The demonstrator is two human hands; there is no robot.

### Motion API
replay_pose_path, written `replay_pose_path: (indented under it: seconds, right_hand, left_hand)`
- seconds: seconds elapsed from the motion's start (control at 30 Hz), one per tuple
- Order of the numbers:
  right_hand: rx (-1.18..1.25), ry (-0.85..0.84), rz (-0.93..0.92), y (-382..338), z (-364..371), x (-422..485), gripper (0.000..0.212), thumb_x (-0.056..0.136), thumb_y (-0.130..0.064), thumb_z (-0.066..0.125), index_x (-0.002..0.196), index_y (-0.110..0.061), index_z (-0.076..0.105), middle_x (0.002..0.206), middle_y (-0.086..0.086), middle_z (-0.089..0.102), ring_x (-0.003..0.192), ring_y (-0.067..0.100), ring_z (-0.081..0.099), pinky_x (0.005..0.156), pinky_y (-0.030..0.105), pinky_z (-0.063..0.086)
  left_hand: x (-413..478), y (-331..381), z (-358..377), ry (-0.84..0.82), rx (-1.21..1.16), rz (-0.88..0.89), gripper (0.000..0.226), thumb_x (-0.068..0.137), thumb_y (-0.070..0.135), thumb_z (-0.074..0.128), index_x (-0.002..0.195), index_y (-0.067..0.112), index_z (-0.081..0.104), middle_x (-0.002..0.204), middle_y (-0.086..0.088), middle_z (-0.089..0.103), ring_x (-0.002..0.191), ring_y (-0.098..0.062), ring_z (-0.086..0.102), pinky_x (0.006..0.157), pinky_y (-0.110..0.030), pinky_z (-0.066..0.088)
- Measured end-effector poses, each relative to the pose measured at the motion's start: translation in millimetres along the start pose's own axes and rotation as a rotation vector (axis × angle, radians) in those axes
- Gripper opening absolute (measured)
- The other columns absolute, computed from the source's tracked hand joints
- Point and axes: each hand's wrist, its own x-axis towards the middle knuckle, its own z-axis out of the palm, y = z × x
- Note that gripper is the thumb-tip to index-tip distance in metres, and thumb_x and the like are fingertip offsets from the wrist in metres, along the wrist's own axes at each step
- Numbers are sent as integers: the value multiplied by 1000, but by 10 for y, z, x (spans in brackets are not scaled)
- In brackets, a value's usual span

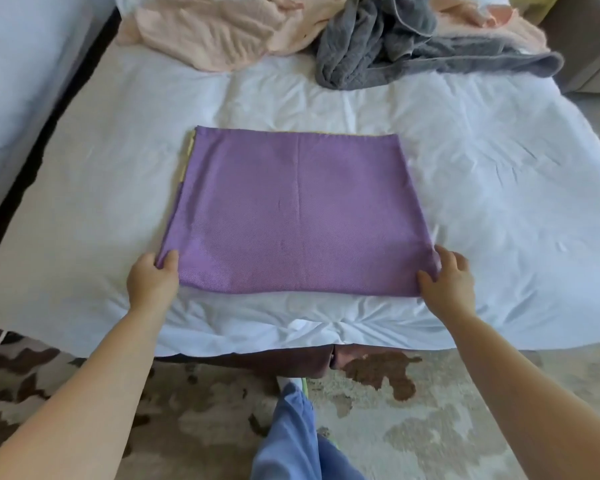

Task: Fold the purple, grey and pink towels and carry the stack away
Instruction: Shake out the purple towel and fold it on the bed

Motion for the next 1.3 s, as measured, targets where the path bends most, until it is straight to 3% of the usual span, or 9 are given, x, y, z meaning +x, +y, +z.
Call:
replay_pose_path:
  seconds: [0.2,0.37,0.53,0.6,0.7,0.8,0.93,1.07,1.3]
  right_hand:
    - [181,-16,84,10,-264,-96,54,88,-21,61,137,-14,42,137,12,45,116,31,53,100,46,42]
    - [364,-43,142,97,-413,-136,34,88,-22,58,122,-17,55,102,0,65,86,15,61,77,32,47]
    - [589,-132,225,273,-405,-91,14,89,-11,57,102,-13,62,87,6,71,83,20,69,89,44,53]
    - [596,-155,245,288,-367,-74,14,88,-14,59,101,-13,63,88,7,71,87,23,69,90,46,52]
    - [566,-184,255,222,-286,-43,15,87,-24,61,98,-14,65,89,7,71,90,27,67,90,48,51]
    - [418,-195,216,101,-224,8,26,84,-42,64,93,-17,62,82,1,68,83,23,65,82,41,52]
    - [102,-287,125,-17,-217,83,43,80,-53,65,99,-16,53,83,-1,58,75,17,55,69,32,44]
    - [23,-236,70,-51,-223,102,42,78,-46,70,97,-15,49,99,5,55,84,21,51,69,31,39]
    - [371,-371,270,-108,-199,81,48,81,-27,73,116,-8,46,96,6,55,94,32,65,86,47,53]
  left_hand:
    - [-518,1199,226,53,20,635,25,93,18,54,81,-4,58,84,-26,59,81,-41,53,67,-40,35]
    - [-1284,1967,1156,-232,127,891,24,95,25,50,92,3,57,99,-17,56,93,-37,53,72,-44,38]
    - [-1780,1885,1923,-690,279,1015,25,95,23,52,113,8,59,114,-11,56,110,-31,51,87,-42,43]
    - [-1784,1737,1941,-756,191,1071,33,93,21,55,124,9,57,120,-10,58,114,-29,51,94,-41,43]
    - [-1599,1513,1749,-615,92,1135,44,88,29,62,128,14,56,125,-6,58,115,-27,52,96,-44,45]
    - [-1262,1220,1500,-367,245,1149,64,76,51,69,131,21,55,134,-4,53,120,-28,49,100,-45,42]
    - [-981,875,1304,-345,480,1079,86,72,67,64,144,27,39,156,-8,26,142,-30,24,111,-49,24]
    - [-936,775,1285,-356,467,1069,80,79,48,68,147,25,33,159,-10,14,147,-32,10,114,-53,22]
    - [-974,727,1274,-468,426,1066,60,93,32,56,147,28,31,159,-4,12,147,-29,-4,115,-50,20]
